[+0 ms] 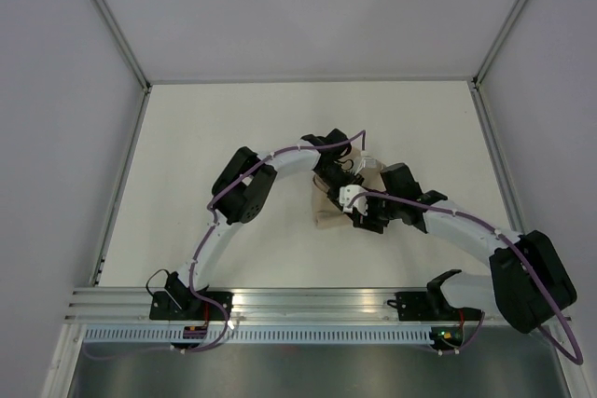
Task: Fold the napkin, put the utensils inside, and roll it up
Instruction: Roll the napkin with the utensil
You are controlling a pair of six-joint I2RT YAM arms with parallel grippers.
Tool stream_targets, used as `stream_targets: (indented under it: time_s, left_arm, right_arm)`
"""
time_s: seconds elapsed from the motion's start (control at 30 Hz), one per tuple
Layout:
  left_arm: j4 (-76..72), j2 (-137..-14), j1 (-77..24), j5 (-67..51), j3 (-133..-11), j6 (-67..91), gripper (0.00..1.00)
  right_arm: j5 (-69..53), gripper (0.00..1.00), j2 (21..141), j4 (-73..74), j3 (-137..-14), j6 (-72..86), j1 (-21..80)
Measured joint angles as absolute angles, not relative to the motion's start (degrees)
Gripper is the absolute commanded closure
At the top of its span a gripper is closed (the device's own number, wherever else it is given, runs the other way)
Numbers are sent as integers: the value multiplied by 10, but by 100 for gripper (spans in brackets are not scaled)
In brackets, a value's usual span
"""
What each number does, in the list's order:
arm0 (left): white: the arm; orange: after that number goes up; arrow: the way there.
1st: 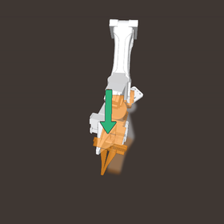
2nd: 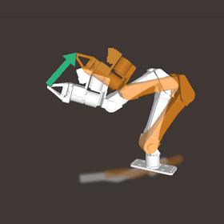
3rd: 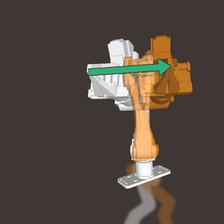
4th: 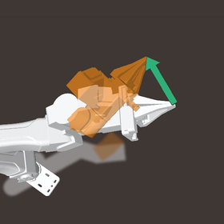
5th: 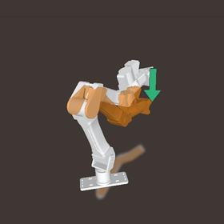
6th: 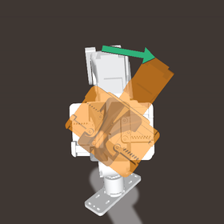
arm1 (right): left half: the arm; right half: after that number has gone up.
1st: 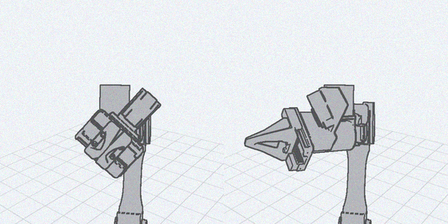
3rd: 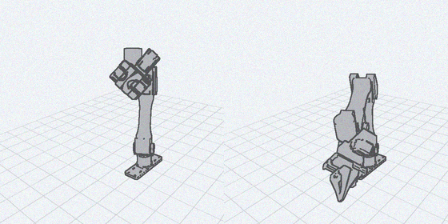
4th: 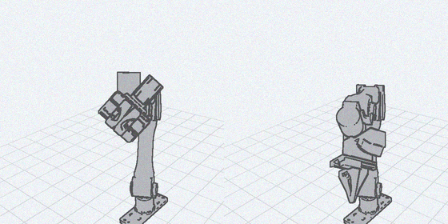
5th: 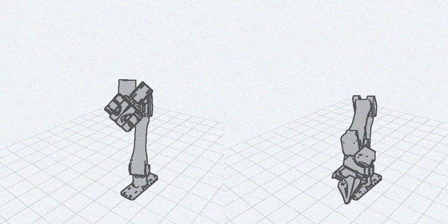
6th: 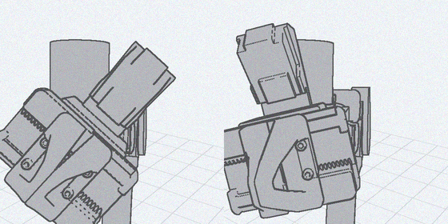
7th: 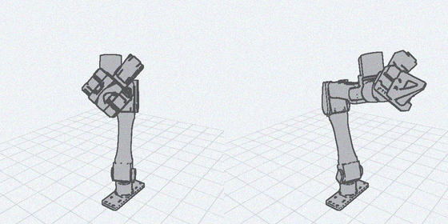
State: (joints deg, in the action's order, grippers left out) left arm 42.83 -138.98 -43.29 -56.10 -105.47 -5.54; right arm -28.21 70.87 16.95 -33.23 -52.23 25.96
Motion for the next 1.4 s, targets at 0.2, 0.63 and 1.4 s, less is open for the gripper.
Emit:
stream_targets:
  time_s: [0.2,0.63,1.4]
  left_arm:
    - [436,-1392,-433,-561,-1058,-48,96]
    - [403,-1368,-418,-550,-1018,10,59]
    - [-43,-992,-335,-298,-584,194,58]
  right_arm:
    - [-249,42,756,128,-329,-516,288]
    - [-247,86,811,112,-347,-515,287]
    - [-482,91,1094,467,-647,-616,153]
